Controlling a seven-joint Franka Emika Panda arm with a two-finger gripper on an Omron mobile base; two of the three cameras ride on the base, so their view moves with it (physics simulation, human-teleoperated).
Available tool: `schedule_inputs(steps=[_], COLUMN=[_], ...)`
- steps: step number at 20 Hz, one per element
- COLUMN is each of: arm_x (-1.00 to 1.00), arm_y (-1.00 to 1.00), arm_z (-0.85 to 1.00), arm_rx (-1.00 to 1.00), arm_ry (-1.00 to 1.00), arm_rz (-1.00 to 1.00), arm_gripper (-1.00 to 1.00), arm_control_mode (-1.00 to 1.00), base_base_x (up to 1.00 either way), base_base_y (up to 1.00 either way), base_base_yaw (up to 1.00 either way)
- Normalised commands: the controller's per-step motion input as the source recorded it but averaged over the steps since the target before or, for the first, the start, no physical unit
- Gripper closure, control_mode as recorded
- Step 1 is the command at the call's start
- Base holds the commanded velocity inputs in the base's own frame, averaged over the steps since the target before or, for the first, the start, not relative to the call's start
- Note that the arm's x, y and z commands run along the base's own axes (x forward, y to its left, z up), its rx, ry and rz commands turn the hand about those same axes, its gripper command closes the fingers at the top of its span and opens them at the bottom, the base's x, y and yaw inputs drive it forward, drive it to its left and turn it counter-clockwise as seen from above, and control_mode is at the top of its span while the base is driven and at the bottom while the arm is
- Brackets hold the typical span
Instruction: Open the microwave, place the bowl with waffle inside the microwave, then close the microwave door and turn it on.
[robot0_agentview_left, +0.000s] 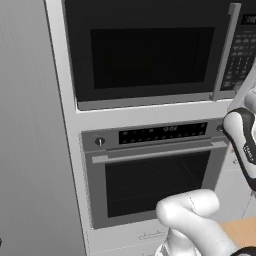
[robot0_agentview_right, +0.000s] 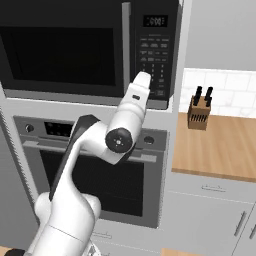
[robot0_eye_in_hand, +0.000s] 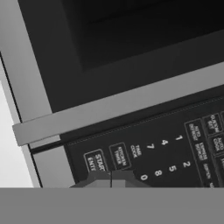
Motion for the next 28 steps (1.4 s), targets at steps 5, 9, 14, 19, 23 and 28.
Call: schedule_inputs(steps=[5,9,14,19,23,28], arm_x=[0.29,0.22,0.33,0.43,0.42,0.22], arm_y=[0.00,0.00,-0.03,-0.19,-0.34,-0.29], arm_z=[-0.25,-0.23,-0.07,0.00,0.00,0.00], arm_rx=[0.00,0.00,0.00,0.00,0.00,0.00], arm_ry=[0.00,0.00,0.00,-0.01,-0.01,-0.03], arm_rz=[0.03,0.06,0.06,0.07,0.05,0.05], arm_gripper=[1.00,1.00,1.00,1.00,1.00,1.00], arm_control_mode=[-1.00,-1.00,-1.00,-1.00,-1.00,-1.00], base_base_x=[0.00,0.00,0.00,0.00,0.00,0.00], base_base_y=[0.00,0.00,0.00,0.00,0.00,0.00], base_base_yaw=[0.00,0.00,0.00,0.00,0.00,0.00])
